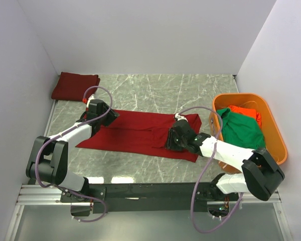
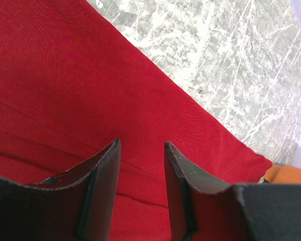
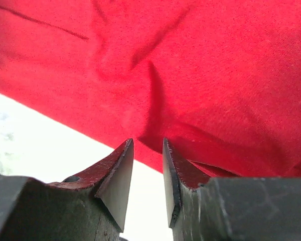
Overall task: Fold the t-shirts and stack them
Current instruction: Fold the tshirt
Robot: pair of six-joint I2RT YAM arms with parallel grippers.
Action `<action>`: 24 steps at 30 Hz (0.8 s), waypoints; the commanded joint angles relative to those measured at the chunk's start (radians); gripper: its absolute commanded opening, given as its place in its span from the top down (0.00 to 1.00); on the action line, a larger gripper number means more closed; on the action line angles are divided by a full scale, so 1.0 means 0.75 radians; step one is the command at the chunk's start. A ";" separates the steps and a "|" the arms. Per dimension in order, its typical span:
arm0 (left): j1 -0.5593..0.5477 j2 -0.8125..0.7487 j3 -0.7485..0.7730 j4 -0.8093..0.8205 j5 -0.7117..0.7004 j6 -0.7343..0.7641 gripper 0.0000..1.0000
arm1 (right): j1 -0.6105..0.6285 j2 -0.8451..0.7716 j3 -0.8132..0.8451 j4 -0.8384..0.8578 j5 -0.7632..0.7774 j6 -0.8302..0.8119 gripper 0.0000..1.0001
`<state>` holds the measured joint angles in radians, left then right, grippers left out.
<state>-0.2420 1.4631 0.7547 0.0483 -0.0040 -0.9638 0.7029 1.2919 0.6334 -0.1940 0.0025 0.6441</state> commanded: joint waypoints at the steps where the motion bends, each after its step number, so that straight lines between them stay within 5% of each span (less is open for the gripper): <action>1: -0.007 -0.032 0.010 0.036 0.009 0.003 0.54 | 0.020 -0.125 0.000 -0.023 0.001 0.045 0.63; 9: -0.007 -0.022 0.022 0.026 0.009 -0.010 0.54 | 0.022 -0.301 0.004 -0.122 0.086 0.084 0.63; 24: -0.007 -0.102 -0.121 -0.058 -0.144 0.001 0.59 | 0.018 0.155 0.049 0.027 0.134 0.123 0.64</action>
<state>-0.2436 1.4414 0.7013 0.0162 -0.0784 -0.9657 0.7113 1.3773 0.6571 -0.2310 0.0803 0.7181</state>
